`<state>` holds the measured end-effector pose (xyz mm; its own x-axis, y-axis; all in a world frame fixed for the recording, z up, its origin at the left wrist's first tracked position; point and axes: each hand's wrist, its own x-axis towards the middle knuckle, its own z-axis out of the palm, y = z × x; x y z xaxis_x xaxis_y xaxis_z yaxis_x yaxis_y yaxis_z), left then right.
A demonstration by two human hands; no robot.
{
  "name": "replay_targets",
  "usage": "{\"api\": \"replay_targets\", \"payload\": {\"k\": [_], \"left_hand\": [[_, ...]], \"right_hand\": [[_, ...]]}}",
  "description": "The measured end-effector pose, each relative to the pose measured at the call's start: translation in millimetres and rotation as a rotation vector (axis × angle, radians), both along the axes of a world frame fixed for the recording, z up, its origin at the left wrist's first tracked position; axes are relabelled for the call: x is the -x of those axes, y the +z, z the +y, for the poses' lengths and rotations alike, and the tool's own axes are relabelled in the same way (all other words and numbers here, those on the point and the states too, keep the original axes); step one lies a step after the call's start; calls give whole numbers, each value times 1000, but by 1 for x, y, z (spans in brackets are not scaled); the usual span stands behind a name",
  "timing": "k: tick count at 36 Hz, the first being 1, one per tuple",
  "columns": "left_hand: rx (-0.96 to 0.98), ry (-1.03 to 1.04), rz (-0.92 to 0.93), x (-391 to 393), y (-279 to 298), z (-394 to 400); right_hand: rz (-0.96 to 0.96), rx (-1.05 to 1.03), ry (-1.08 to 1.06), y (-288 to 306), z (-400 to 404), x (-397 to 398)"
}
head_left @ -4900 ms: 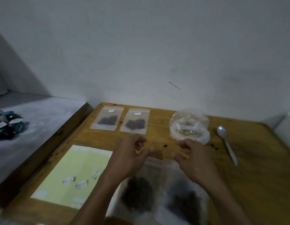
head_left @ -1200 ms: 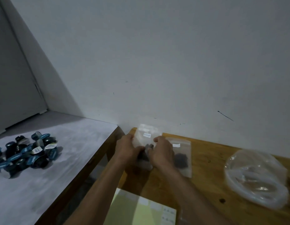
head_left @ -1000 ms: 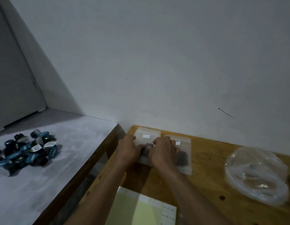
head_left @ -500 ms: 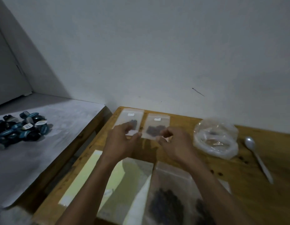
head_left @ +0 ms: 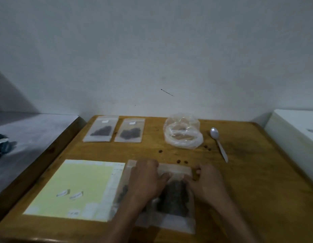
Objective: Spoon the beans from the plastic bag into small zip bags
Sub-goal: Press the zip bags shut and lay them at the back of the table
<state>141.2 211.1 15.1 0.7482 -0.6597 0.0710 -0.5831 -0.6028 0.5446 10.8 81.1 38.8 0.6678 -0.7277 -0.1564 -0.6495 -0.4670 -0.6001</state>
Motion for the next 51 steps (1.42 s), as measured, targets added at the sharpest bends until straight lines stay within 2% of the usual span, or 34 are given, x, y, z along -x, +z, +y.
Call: {"api": "replay_targets", "payload": {"k": [3,8,14,18,23,26,29,35,39,43,46,49,51], "left_hand": [[-52,1,-8,5,-3,-9],[-27,37,31,10,-5,-16],[25,65,103,15,-8,-22],[247,135,259,23,10,-21],[556,68,661,21,41,-11],[693,14,679,21,56,1],[821,43,714,17,65,15],[1003,135,777,-4,78,54],[1035,223,781,-22,81,89],[1043,411,750,-43,75,132],[1088,593,626,-61,67,169],[1123,755,496,-76,61,201],[1125,809,443,-82,59,216]], "right_hand": [[12,32,-32,-6,0,-1],[-44,9,-84,-9,1,-3],[-347,-198,-180,-17,-1,0],[-603,-375,-232,-6,-6,2],[-831,-479,-133,25,-4,3],[-875,-445,-74,39,3,-4],[-832,-420,1,49,11,-17],[-865,-583,136,62,43,-58],[-880,-627,190,60,72,-99],[-761,-633,284,49,105,-137],[-625,-384,383,33,122,-157],[-361,-110,554,21,135,-164],[-198,-36,637,12,143,-167]]}}
